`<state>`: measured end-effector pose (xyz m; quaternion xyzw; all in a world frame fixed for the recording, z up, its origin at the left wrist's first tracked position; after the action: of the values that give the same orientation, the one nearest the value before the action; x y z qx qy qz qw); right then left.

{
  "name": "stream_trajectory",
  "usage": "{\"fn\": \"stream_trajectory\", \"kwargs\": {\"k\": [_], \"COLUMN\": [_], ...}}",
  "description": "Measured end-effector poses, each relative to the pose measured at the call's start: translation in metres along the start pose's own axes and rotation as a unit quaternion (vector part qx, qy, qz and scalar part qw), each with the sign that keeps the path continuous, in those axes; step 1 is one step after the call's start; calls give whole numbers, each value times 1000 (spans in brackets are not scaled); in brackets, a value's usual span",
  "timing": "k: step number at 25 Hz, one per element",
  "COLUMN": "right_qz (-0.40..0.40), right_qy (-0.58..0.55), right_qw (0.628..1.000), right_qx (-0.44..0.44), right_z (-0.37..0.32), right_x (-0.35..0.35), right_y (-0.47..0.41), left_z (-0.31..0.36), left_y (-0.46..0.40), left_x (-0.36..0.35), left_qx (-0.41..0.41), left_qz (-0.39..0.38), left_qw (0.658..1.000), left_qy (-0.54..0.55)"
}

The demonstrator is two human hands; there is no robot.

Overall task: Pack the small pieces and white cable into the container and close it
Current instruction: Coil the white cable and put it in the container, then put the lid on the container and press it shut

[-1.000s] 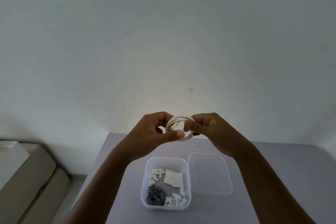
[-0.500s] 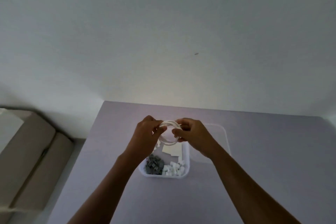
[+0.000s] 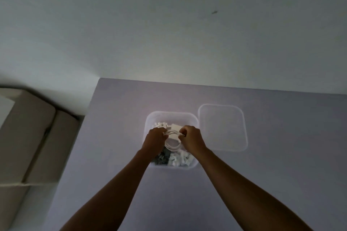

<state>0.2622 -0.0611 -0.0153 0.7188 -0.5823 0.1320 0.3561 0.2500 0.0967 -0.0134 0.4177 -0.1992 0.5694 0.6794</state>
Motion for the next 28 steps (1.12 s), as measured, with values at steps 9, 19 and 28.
{"fn": "stream_trajectory", "kwargs": {"k": [9, 19, 28], "right_qz": [-24, 295, 228], "right_qy": [12, -27, -10], "right_qw": [1000, 948, 945], "right_qx": [0, -114, -236], "right_z": [15, 119, 219], "right_x": [-8, 129, 141], "right_y": [-14, 7, 38], "left_z": [-6, 160, 128], "left_y": [-23, -17, -21], "left_x": [-26, -46, -161], "left_qx": [44, -145, 142], "left_qz": [-36, 91, -81], "left_qw": [987, 976, 984], "left_qy": [-150, 135, 70]}}
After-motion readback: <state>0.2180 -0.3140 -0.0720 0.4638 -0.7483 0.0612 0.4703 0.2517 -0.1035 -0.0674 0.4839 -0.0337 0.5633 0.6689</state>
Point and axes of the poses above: each hand's wrist, its own y-axis away from the middle knuckle, its own x-axis out of the back of the hand, z = x × y, the point moved 6 cm from there along -y, towards the middle knuckle, and after that the axes turned 2 degrees about -y, right-handed, at the moved point
